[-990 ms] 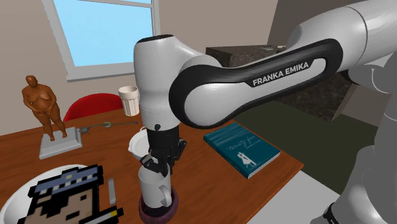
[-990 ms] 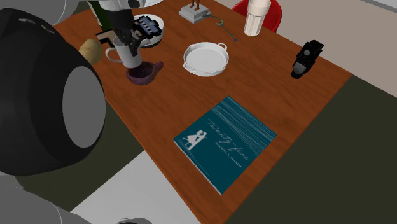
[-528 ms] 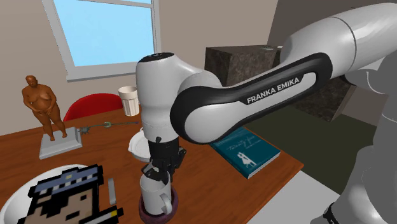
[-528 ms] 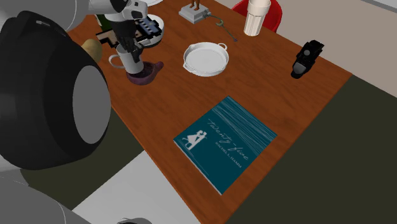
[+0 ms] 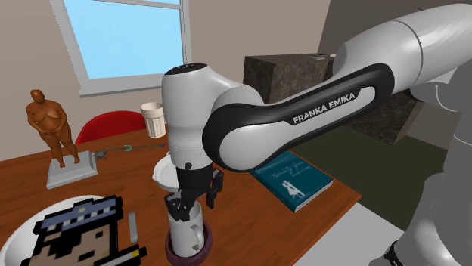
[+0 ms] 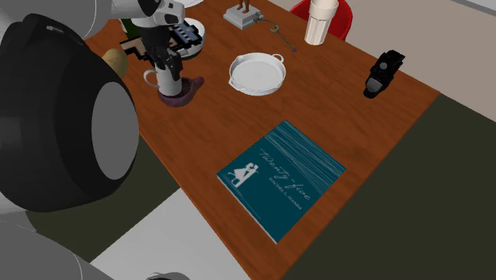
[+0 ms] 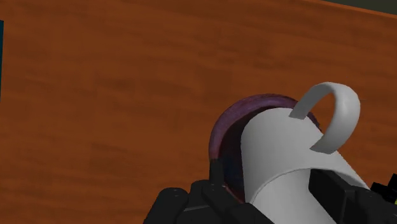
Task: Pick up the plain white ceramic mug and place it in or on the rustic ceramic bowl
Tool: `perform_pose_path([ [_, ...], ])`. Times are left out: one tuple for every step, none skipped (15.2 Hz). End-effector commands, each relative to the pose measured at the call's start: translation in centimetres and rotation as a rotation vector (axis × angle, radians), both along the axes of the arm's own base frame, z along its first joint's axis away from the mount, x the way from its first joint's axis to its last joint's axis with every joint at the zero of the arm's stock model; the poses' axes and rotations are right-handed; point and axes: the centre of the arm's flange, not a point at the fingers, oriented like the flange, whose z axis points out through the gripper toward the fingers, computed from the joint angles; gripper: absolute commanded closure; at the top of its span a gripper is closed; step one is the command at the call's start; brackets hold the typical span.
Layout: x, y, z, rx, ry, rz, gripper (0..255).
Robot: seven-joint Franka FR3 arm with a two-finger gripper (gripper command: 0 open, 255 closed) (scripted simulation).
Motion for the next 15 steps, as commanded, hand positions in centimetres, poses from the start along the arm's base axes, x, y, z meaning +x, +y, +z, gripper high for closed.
perform_pose_path([
  [0.0, 0.0, 0.0, 0.000, 0.000, 0.000, 0],
  [0.0, 0.0, 0.0, 0.000, 0.000, 0.000, 0],
  [0.0, 0.0, 0.0, 0.000, 0.000, 0.000, 0],
  [0.0, 0.0, 0.0, 0.000, 0.000, 0.000, 0],
  [0.1, 0.0, 1.3, 0.000, 0.000, 0.000, 0],
  [0.1, 0.0, 2.6, 0.000, 0.000, 0.000, 0],
  [0.2, 0.0, 4.0, 0.000, 0.000, 0.000, 0],
  [0.2, 0.0, 5.0, 0.000, 0.000, 0.000, 0],
  [0.2, 0.0, 5.0, 0.000, 0.000, 0.000, 0],
  [0.2, 0.0, 5.0, 0.000, 0.000, 0.000, 0],
  [0.2, 0.0, 5.0, 0.000, 0.000, 0.000, 0],
  [0.2, 0.0, 5.0, 0.000, 0.000, 0.000, 0],
  [0.2, 0.0, 5.0, 0.000, 0.000, 0.000, 0],
  [0.2, 0.0, 5.0, 0.000, 0.000, 0.000, 0],
  [0.2, 0.0, 5.0, 0.000, 0.000, 0.000, 0],
])
